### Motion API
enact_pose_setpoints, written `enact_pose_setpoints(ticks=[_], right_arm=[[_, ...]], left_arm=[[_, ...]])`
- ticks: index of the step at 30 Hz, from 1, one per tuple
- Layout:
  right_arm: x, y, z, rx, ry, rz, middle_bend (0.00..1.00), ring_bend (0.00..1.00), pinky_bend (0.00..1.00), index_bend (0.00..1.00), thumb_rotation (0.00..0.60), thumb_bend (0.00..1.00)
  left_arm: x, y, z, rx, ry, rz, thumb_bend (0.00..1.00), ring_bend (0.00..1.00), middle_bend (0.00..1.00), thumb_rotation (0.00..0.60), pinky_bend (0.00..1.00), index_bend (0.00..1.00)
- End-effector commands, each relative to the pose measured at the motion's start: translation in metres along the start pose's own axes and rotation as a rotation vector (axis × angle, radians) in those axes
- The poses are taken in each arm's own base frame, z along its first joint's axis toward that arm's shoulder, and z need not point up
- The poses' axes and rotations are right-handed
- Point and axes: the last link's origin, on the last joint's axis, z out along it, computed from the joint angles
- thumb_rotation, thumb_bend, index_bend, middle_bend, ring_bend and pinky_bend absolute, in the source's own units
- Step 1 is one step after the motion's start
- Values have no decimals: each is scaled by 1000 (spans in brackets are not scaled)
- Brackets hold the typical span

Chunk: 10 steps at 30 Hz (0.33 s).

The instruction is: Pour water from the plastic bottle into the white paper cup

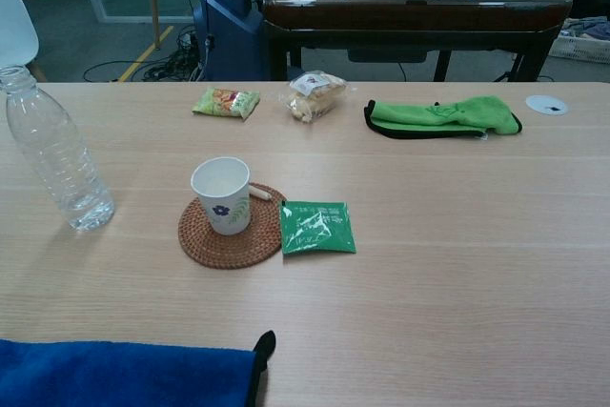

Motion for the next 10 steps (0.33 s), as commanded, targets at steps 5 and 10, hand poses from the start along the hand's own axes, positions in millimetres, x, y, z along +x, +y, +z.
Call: enact_pose_setpoints(ticks=[5, 10], right_arm=[[0, 1, 1, -1, -5, 0, 189, 132, 237, 149, 600, 45], [-1, 1, 3, 4, -13, 6, 190, 132, 237, 150, 600, 44]], left_arm=[[-3, 3, -1, -19, 12, 24, 30, 200, 259, 600, 436, 318], [-7, 3, -3, -1, -14, 24, 30, 200, 259, 600, 437, 318]])
